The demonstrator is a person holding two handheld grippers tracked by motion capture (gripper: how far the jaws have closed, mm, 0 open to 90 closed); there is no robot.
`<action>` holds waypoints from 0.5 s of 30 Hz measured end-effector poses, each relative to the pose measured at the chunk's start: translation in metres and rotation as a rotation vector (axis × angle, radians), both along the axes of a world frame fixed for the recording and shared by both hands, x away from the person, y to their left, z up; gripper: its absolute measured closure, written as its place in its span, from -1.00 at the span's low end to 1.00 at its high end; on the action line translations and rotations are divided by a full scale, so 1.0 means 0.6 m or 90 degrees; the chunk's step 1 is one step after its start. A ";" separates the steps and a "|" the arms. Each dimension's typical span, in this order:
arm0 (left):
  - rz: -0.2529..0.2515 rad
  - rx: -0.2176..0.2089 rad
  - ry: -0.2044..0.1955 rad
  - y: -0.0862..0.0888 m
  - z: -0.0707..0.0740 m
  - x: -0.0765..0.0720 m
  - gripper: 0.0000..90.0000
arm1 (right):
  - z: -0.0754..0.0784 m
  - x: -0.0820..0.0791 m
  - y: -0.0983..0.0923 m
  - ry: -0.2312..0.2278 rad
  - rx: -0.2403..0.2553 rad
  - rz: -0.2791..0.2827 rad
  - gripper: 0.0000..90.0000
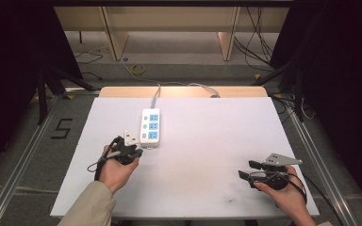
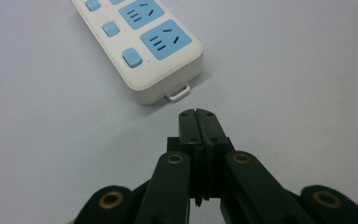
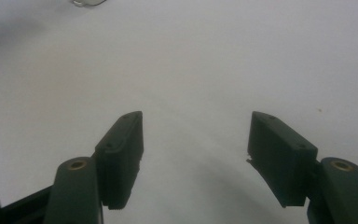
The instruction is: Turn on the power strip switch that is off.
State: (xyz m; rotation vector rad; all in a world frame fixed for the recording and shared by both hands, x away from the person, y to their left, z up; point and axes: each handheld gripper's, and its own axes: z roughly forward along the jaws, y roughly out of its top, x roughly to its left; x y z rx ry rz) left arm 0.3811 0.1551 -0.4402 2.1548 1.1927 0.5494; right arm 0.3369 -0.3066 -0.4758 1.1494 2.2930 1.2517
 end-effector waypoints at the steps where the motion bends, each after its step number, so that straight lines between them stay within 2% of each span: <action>1: 0.001 0.003 0.000 0.000 0.000 0.003 1.00 | 0.000 0.000 0.000 0.000 0.000 0.000 -0.18; 15: 0.004 0.021 0.006 -0.002 0.004 0.027 0.99 | 0.000 -0.001 0.000 0.002 0.001 -0.002 -0.18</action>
